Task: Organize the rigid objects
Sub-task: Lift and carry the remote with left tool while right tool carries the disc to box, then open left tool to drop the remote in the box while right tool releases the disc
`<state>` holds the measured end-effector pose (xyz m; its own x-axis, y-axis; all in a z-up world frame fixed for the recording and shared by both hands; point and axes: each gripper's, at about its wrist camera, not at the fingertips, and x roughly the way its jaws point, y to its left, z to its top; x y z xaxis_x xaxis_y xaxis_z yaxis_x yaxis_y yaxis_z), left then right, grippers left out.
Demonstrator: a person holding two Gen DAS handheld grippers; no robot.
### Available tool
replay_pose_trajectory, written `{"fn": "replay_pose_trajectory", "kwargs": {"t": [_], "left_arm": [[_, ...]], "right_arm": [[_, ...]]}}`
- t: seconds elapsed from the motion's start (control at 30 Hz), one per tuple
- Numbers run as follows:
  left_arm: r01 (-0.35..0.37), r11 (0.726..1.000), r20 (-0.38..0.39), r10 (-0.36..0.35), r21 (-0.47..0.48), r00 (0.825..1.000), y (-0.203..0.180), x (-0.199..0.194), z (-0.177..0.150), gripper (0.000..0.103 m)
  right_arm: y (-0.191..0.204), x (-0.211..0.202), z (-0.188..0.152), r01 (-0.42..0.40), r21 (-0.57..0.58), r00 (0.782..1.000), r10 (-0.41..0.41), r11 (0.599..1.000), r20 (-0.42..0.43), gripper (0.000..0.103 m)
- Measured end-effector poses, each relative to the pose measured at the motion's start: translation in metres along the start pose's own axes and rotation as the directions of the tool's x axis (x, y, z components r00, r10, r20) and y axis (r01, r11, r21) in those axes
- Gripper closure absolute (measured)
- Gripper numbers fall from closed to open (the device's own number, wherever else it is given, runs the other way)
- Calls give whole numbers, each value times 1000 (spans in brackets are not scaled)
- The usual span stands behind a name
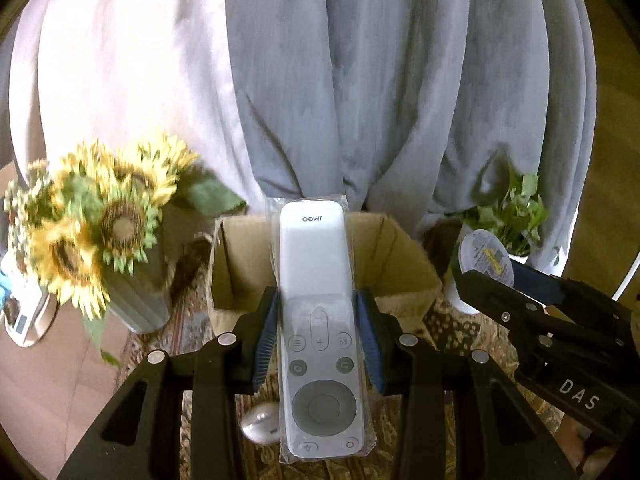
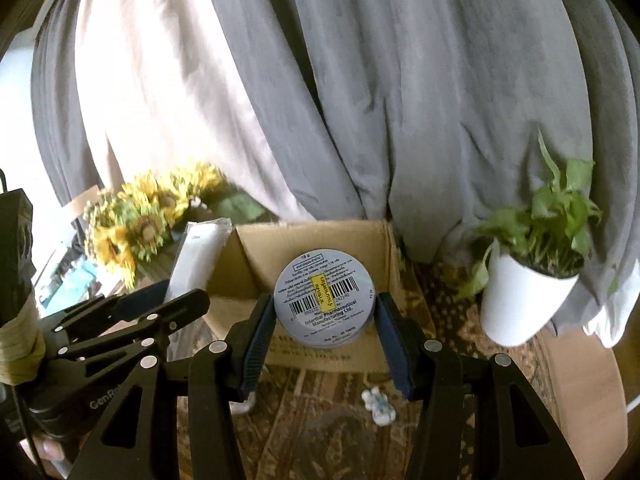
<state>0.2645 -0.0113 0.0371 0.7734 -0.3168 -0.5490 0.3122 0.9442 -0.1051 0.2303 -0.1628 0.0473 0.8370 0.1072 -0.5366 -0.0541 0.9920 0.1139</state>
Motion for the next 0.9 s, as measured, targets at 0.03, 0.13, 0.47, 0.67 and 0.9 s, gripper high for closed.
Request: {"fn": "replay_pose_trajectory", "kwargs": {"t": [0.03, 0.13, 0.47, 0.67, 0.9], "left_arm": [[3, 1000, 4, -3, 3, 1000, 1, 1, 3, 65], [4, 1000, 14, -4, 26, 1000, 1, 4, 15, 65], [5, 997, 4, -5, 78, 1000, 8, 28, 48, 65], [27, 996, -13, -26, 88, 1000, 12, 47, 64, 65], [24, 992, -53, -18, 125, 998, 16, 82, 72, 65]], "right_arm": [[0, 1, 4, -4, 1, 1000, 4, 1000, 5, 51], [-1, 6, 15, -18, 5, 1000, 18, 1000, 15, 51], [-3, 28, 44, -36, 1, 999, 36, 999, 16, 51], [-7, 49, 57, -48, 21, 999, 49, 999, -14, 51], [-14, 78, 68, -47, 33, 997, 49, 998, -61, 51]]}}
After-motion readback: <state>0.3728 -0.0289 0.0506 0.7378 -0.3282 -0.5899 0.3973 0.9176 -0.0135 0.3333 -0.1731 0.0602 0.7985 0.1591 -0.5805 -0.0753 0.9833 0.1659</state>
